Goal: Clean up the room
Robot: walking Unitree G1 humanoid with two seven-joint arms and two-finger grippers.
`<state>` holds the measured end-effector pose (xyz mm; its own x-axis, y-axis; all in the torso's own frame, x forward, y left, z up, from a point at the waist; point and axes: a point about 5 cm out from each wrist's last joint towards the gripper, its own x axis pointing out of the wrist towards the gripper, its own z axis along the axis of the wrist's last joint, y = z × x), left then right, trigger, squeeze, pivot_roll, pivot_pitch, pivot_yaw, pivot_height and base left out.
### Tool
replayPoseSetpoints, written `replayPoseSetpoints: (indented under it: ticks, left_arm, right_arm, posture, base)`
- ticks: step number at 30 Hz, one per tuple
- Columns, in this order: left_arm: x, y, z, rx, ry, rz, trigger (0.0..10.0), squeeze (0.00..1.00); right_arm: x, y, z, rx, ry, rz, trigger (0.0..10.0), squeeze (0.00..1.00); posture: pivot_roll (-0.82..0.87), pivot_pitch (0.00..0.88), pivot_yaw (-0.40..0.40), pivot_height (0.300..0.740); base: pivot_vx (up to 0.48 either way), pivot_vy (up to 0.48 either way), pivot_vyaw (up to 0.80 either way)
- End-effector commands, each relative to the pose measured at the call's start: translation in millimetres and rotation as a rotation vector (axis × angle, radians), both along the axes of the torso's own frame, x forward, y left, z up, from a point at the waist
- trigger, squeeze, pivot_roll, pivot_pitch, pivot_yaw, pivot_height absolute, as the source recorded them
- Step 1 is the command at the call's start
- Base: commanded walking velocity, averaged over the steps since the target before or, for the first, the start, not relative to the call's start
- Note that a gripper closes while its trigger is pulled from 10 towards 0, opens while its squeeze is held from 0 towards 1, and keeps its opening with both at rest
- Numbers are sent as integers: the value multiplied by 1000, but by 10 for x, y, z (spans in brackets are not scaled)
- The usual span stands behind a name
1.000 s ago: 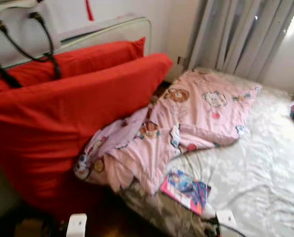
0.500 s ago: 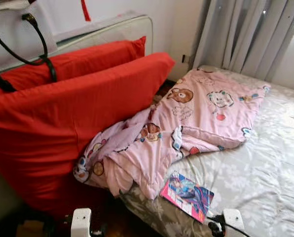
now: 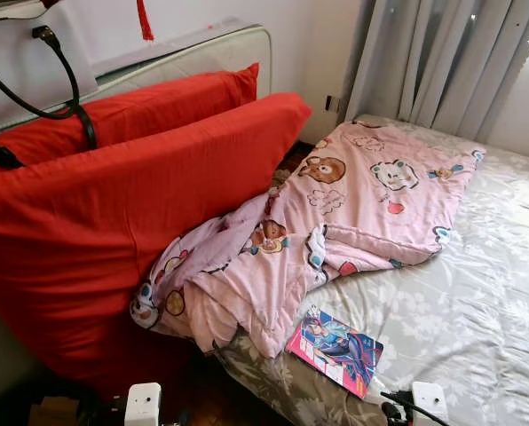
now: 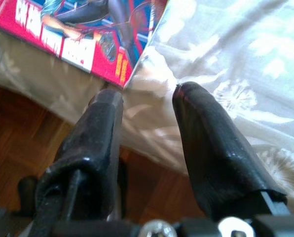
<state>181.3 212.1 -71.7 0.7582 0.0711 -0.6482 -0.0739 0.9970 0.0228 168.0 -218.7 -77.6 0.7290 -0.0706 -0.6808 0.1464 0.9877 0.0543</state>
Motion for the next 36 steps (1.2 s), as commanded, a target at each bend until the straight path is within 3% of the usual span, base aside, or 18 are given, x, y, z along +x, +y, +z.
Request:
replayPoseSetpoints:
  ticks: [1,4,5,6,7,8,9,13,14,15,16,17,23,25,27,32,36]
  left_arm:
    - [-1,-7,25,11,-41,-49,10000,0]
    - [23,-3,70,8,-105,-42,10000,0]
    - [666,-48,653,46,-506,-97,10000,0]
    - [832,-64,823,65,-580,-119,10000,0]
    - [832,-64,823,65,-580,-119,10000,0]
    - [969,-90,962,81,-616,-137,10000,0]
    - [1017,-108,1037,95,-644,-153,10000,0]
    - [967,-177,1052,119,-695,-170,10000,0]
    - [946,-181,1045,106,-700,-167,10000,0]
    - [897,-194,1027,83,-704,-170,10000,0]
    - [897,-194,1027,83,-704,-170,10000,0]
    - [829,-204,1000,65,-700,-174,10000,0]
    - [616,-183,923,50,-665,-176,10000,0]
    - [576,-182,915,49,-666,-177,10000,0]
    - [501,-200,938,40,-676,-188,10000,0]
    - [473,-209,950,35,-661,-200,10000,0]
    - [524,-250,943,18,-625,-243,10000,0]
  right_arm:
    - [23,-12,42,-27,-59,16,10000,0]
    - [49,12,74,16,-113,34,10000,0]
    - [56,20,89,18,-133,57,10000,0]
    - [59,23,95,13,-140,70,10000,0]
    - [59,23,95,13,-140,70,10000,0]
    - [60,26,104,-1,-150,91,10000,0]
    - [56,24,109,-24,-154,108,10000,0]
    - [18,7,110,0,-181,56,10000,0]
    - [385,136,338,-16,-354,89,10000,0]
    - [882,331,812,-41,-641,121,10000,0]
    - [882,331,812,-41,-641,121,10000,0]
    - [1043,385,1097,-58,-789,115,10000,0]
    - [987,336,1216,-71,-862,61,10000,0]
    - [945,323,1191,-76,-848,55,10000,0]
    - [787,308,1065,-82,-783,54,10000,0]
    - [622,295,925,-92,-692,61,10000,0]
    - [641,306,921,-105,-673,49,10000,0]
  posture:
    - [-81,25,-30,740]
    - [-86,32,-29,740]
    - [-84,33,-32,740]
    - [-81,35,-33,740]
    - [-81,35,-33,740]
    - [-79,37,-33,740]
    - [-78,38,-33,740]
    - [-75,45,-34,740]
    - [-78,48,-31,740]
    - [-83,47,-27,740]
    - [-83,47,-27,740]
    - [-90,49,-24,740]
    - [-96,58,-26,740]
    - [-96,60,-28,740]
    - [-80,66,-40,740]
    - [-59,70,-53,740]
    - [-68,59,-47,740]
  base:
    - [0,0,0]
    - [0,0,0]
    - [0,0,0]
    - [0,0,0]
    - [0,0,0]
    - [0,0,0]
    - [0,0,0]
    - [0,0,0]
    - [0,0,0]
    - [0,0,0]
    - [0,0,0]
    - [0,0,0]
    - [0,0,0]
    - [0,0,0]
    - [0,0,0]
    - [0,0,0]
    - [0,0,0]
